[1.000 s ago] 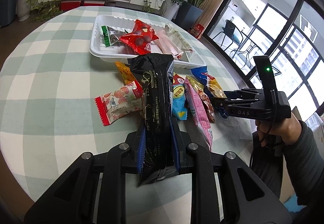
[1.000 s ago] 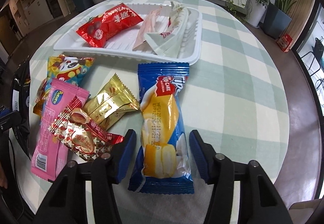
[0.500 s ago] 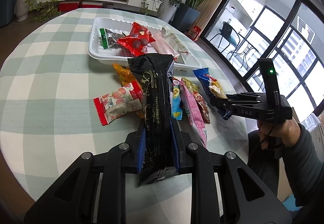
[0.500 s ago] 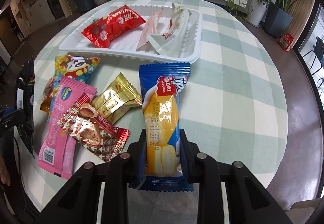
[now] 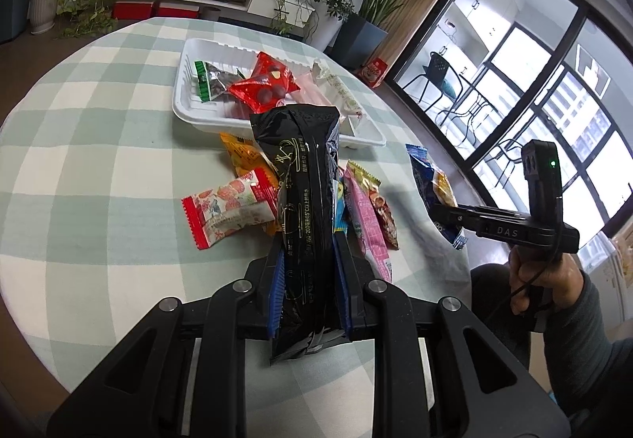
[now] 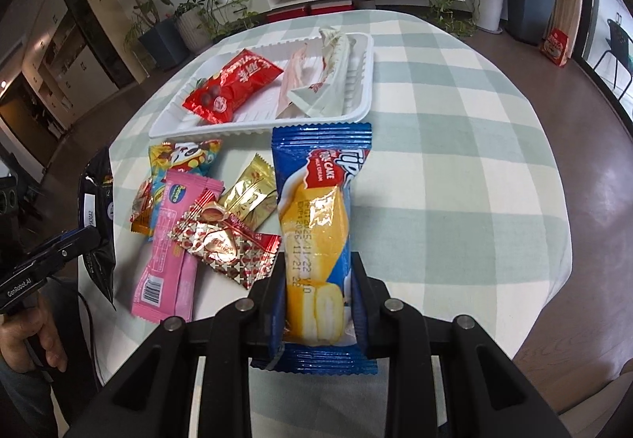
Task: Organize snacks
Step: 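Carry black bag into tray with left gripper while right carries cake packet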
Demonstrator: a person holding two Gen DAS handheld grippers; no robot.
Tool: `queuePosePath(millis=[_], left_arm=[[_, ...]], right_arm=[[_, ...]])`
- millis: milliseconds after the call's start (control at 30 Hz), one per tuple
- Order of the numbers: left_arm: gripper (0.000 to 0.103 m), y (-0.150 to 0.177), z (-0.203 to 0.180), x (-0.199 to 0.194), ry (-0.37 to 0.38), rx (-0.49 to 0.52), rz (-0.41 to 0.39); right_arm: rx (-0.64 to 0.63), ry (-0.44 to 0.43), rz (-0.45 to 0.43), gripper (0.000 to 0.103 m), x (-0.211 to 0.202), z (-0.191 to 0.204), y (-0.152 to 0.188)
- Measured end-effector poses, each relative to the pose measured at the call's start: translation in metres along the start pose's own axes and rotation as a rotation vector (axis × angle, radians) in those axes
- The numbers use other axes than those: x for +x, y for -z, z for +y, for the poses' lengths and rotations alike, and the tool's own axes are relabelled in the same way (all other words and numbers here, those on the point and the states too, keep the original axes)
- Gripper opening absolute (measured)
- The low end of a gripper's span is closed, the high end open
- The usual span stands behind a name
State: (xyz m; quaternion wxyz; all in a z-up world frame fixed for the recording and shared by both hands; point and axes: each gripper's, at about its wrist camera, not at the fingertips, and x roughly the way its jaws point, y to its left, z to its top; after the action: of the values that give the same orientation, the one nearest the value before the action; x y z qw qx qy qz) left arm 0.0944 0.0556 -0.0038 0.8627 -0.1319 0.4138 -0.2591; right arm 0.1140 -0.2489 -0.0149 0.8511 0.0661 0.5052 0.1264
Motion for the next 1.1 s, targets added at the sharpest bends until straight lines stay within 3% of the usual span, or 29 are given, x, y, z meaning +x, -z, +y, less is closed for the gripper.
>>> queuePosePath(millis=[267, 567, 867, 1100], left_arm=[[0.02, -0.045, 0.021, -0.024, -0.004, -0.01, -0.064], [0.02, -0.141, 0.043, -0.014, -0.023, 0.033, -0.089], [0.02, -0.202, 0.053, 0.048, -0.06, 0.077, -0.015], [0.02, -0.213, 0.076, 0.103, -0.091, 0.064, 0.061]], right_arm=[[0.043, -0.013, -0.086, 0.03, -0.025, -0.013, -0.029], [0.008, -0.069, -0.203, 0.03, -0.039, 0.017, -0.108], [-0.008, -0.116, -0.164, 0.03, 0.022, 0.052, -0.171], [0.017, -0.097, -0.074, 0.03, 0.081, 0.052, -0.175]])
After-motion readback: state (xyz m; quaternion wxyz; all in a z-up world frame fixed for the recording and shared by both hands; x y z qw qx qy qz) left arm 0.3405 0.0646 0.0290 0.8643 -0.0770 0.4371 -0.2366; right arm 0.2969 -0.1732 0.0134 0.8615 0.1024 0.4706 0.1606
